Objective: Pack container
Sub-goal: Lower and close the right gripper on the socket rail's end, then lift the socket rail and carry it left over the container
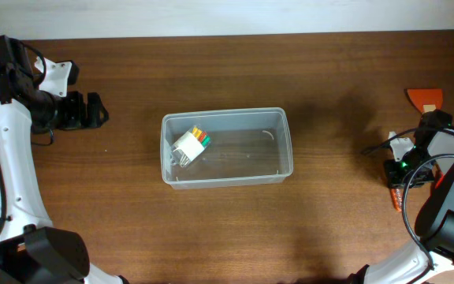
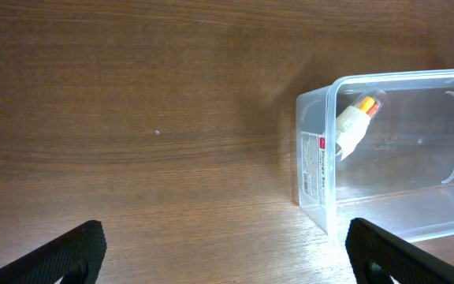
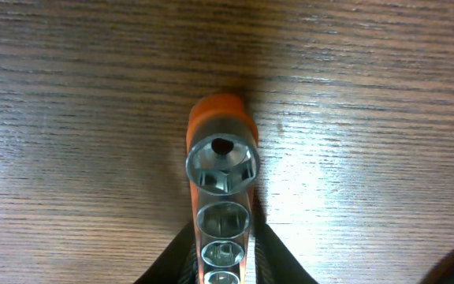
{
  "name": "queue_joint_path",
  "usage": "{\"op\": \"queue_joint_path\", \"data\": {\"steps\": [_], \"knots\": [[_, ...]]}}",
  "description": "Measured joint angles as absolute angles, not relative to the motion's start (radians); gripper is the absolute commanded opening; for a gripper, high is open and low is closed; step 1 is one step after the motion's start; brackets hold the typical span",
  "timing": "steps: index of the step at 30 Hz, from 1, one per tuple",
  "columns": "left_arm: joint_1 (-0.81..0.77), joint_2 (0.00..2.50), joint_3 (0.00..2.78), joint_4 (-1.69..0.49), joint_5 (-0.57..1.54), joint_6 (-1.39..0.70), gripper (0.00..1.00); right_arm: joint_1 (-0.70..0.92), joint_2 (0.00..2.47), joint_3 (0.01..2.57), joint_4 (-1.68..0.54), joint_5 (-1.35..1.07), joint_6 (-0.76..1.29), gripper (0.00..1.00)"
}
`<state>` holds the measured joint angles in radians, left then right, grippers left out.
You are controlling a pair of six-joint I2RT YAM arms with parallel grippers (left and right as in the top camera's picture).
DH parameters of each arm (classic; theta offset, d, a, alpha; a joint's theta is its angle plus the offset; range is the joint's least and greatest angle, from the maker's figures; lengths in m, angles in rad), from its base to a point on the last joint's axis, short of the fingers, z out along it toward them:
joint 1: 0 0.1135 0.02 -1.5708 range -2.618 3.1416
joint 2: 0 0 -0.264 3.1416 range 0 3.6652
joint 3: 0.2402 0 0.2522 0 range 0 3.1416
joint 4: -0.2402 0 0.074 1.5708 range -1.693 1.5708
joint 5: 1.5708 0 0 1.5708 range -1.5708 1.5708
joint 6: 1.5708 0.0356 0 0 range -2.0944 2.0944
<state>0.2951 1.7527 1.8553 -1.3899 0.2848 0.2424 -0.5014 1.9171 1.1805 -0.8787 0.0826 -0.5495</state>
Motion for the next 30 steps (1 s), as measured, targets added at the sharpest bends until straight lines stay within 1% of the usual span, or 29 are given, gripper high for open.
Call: {"op": "queue_joint_path", "data": {"steps": [2, 6, 13, 17, 23, 26, 30], "knots": [[0.295, 1.753, 1.855, -1.390, 0.285, 0.242, 0.99, -0.501, 1.917, 1.180, -0.876, 0.083, -0.549, 0.14], [0.295, 1.753, 1.855, -1.390, 0.285, 0.243, 0.99, -0.501, 1.917, 1.181, -0.872, 0.089, -0.548, 0.09], [0.295, 1.753, 1.855, -1.390, 0.284, 0.243, 0.99, -0.501, 1.924, 1.200, -0.890, 0.091, -0.550, 0.07], [0.295, 1.753, 1.855, -1.390, 0.284, 0.242, 0.99, -0.501, 1.937, 1.262, -0.943, 0.094, -0.549, 0.07], [0.295, 1.753, 1.855, -1.390, 0.285, 0.243, 0.99, -0.472, 1.941, 1.479, -1.079, 0.094, -0.549, 0.07], [0.295, 1.753, 1.855, -1.390, 0.285, 0.243, 0.99, -0.422, 1.942, 1.597, -1.139, 0.097, -0.548, 0.07], [0.295, 1.753, 1.855, -1.390, 0.285, 0.243, 0.99, -0.316, 1.944, 1.758, -1.177, 0.099, -0.549, 0.04]]}}
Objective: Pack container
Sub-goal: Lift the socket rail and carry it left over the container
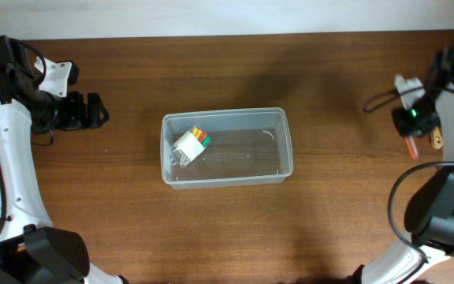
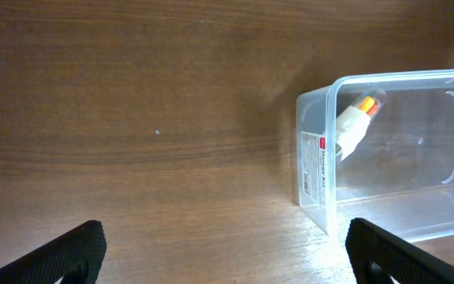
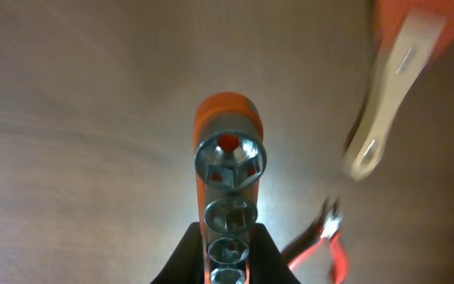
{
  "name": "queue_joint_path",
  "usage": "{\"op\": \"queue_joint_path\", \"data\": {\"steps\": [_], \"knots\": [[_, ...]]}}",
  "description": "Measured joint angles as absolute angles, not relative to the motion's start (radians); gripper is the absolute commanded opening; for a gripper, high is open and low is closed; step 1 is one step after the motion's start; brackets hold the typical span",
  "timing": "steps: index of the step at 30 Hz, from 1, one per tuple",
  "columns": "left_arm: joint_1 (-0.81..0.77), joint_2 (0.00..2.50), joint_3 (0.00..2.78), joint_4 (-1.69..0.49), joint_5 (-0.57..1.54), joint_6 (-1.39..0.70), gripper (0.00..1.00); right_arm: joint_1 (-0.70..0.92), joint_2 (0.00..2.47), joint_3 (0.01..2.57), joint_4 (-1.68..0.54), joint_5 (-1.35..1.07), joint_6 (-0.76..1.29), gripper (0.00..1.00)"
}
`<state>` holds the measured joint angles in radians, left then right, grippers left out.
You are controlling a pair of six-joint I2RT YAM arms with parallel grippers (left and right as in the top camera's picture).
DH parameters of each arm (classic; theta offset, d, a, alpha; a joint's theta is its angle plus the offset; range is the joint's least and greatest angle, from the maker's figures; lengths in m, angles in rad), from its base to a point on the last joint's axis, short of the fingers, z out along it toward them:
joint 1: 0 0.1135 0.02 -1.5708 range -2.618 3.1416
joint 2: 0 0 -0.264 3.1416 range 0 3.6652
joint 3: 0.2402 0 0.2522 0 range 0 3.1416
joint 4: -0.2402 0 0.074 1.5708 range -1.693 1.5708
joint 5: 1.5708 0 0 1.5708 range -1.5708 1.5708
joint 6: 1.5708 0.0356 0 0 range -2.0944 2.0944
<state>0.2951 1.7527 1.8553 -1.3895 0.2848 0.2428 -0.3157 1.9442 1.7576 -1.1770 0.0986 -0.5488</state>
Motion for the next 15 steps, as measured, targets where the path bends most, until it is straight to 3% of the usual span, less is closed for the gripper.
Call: {"op": "queue_joint_path", "data": {"steps": [7, 15], "knots": [[0.295, 1.753, 1.855, -1.389, 0.285, 0.243, 0.99, -0.100, 1.944, 1.961, -1.217, 0.098, -0.586, 0.04], [0.295, 1.753, 1.855, -1.390, 0.285, 0.242, 0.99, 0.183, 1.945, 1.994, -1.260, 0.097, -0.701, 0.04]]}}
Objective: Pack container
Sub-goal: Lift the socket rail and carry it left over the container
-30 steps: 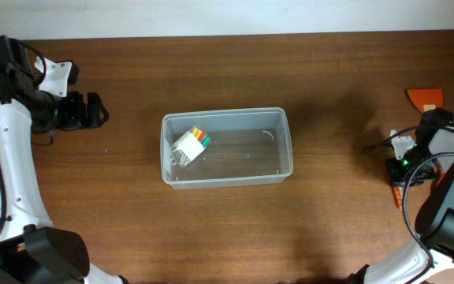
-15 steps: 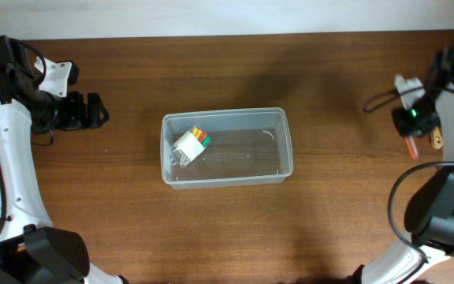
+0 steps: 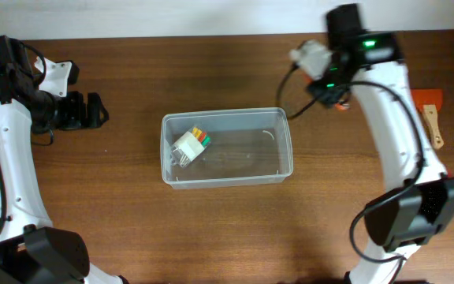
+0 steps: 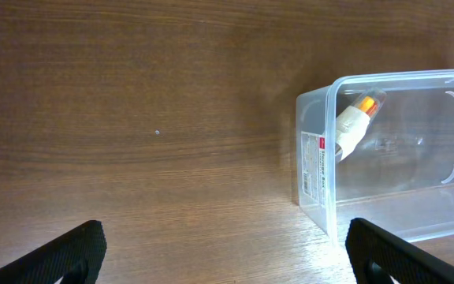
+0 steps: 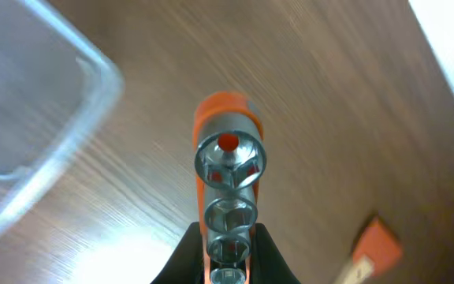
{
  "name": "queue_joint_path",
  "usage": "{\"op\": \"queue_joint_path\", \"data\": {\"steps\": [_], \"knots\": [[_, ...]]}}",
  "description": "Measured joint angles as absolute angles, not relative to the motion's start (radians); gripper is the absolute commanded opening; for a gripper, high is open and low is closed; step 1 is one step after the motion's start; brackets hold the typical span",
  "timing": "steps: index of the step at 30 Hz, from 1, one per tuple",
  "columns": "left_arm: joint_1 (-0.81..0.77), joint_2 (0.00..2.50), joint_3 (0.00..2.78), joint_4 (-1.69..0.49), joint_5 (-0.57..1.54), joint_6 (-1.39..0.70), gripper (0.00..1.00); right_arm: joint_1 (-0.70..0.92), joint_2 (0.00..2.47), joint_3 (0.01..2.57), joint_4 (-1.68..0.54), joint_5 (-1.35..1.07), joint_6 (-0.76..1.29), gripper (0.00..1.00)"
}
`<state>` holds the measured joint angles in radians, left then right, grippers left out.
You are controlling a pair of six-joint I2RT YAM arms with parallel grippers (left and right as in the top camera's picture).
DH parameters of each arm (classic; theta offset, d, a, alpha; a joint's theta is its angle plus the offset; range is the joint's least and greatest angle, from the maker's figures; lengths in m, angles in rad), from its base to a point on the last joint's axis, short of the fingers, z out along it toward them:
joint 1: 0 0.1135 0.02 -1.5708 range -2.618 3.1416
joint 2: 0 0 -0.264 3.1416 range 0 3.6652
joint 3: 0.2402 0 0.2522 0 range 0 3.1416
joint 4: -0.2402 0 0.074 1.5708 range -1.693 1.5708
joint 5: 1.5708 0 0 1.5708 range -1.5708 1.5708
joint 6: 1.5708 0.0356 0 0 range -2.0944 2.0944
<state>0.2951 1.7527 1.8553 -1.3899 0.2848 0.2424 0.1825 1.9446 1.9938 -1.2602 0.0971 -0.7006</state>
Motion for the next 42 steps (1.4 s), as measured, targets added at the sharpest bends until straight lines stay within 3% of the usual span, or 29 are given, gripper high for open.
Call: {"op": "queue_joint_path", "data": {"steps": [17, 18, 42], "knots": [[0.295, 1.753, 1.855, -1.390, 0.285, 0.242, 0.99, 0.477, 1.944, 1.994, -1.281, 0.010, -0.770, 0.05], [0.295, 1.753, 1.855, -1.390, 0.285, 0.242, 0.99, 0.486, 1.945, 1.994, -1.281, 0.005, -0.771, 0.13], [0.295, 1.753, 1.855, -1.390, 0.285, 0.242, 0.99, 0.497, 2.092, 1.906, -1.212, -0.081, -0.781, 0.14]]}}
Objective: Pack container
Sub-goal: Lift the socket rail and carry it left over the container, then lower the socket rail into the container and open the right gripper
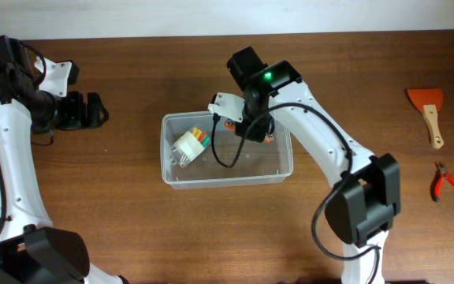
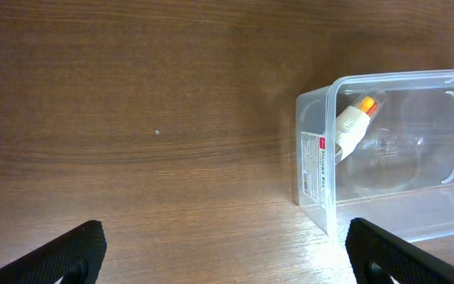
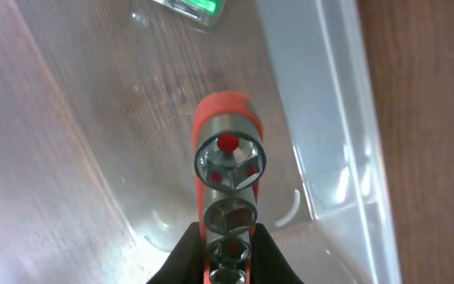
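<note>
The clear plastic container [image 1: 285, 154] sits mid-table, with a white pack of coloured markers [image 1: 190, 143] in its left end, also seen in the left wrist view [image 2: 355, 118]. My right gripper [image 3: 225, 256] is shut on an orange rail of steel sockets [image 3: 227, 173], held over the container's inside; from overhead the rail [image 1: 268, 137] shows near the far rim. My left gripper [image 2: 225, 256] is open over bare wood, left of the container [image 2: 321, 170].
An orange-bladed scraper with a wooden handle [image 1: 429, 113] and red pliers [image 1: 447, 181] lie at the far right of the table. The wall edge runs along the table's far side.
My right gripper has moved left with the socket rail, from beyond the container's far right corner to over its inside. The left arm has not moved.
My right gripper was shut on the socket rail down on the table at the far right. Then it held the rail up near the scraper, then by the container's far right corner, and now over the container. The left gripper stayed open throughout.
</note>
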{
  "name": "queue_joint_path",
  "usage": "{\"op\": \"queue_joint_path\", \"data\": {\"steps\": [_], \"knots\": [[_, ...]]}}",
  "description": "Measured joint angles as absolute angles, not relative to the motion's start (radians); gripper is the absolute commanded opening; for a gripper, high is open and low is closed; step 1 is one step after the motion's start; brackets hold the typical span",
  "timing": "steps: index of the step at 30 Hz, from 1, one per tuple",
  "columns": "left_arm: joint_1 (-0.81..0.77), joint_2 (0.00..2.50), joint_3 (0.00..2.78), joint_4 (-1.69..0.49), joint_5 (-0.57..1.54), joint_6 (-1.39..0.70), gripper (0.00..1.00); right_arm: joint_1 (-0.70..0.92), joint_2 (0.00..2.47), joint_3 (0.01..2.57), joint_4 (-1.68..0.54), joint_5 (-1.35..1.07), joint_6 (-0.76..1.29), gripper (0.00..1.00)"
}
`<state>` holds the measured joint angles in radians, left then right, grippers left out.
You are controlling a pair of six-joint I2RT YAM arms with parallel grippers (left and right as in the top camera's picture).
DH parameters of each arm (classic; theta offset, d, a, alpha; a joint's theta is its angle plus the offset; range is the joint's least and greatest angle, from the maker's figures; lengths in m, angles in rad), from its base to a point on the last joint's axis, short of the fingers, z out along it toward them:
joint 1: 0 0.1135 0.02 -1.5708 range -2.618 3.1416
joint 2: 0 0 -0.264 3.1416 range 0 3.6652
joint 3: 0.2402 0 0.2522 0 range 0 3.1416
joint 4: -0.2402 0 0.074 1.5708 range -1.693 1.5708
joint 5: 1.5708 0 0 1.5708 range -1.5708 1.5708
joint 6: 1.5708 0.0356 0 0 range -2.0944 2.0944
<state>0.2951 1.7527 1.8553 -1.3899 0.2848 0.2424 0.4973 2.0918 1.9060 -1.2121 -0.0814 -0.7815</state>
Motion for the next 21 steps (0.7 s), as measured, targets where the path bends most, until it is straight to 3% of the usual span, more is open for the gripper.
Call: {"op": "queue_joint_path", "data": {"steps": [21], "knots": [[0.295, 1.753, 1.855, -1.390, 0.285, 0.242, 0.99, 0.497, 2.259, 1.896, -1.195, -0.115, -0.781, 0.14]]}}
